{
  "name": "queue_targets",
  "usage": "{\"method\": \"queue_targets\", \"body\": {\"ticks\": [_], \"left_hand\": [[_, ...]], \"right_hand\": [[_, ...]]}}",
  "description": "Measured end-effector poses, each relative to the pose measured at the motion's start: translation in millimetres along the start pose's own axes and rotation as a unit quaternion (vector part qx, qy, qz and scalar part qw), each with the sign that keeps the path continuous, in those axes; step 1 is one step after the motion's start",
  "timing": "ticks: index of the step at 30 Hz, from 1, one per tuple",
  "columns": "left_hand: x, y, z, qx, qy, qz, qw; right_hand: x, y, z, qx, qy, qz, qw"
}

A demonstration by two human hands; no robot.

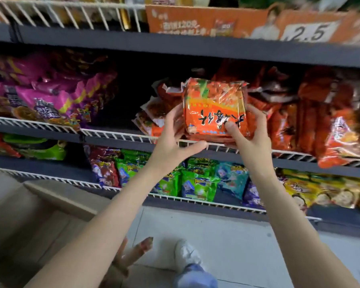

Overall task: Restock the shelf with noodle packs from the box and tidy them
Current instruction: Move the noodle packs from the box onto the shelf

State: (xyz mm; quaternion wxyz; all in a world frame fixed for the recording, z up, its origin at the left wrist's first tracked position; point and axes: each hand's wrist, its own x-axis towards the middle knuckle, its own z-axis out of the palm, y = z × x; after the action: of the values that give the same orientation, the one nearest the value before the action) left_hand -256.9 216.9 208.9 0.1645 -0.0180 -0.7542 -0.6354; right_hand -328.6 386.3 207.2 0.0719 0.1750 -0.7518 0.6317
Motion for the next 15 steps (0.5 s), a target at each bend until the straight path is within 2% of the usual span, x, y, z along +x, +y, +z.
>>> {"method": "queue_targets", "body": {"ticks": [3,6,9,15], "left_hand": [[29,5,31,0.047,0.059,0.043,0.996],[48,-2,47,0.090,0.094,0.065,0.989],[56,-11,60,0.111,0.083,0.062,0.988],[58,-9,101,0.143,0.028,0.082,0.986]], "right_hand": [[13,-4,-32,-0.021,0.000,-0.013,1.000],[26,3,-51,-0.107,-0.006,-0.062,0.992],[37,14,-59,-0.151,0.019,-0.089,0.984],[28,23,-87,-0.099,0.096,-0.104,0.985]]}}
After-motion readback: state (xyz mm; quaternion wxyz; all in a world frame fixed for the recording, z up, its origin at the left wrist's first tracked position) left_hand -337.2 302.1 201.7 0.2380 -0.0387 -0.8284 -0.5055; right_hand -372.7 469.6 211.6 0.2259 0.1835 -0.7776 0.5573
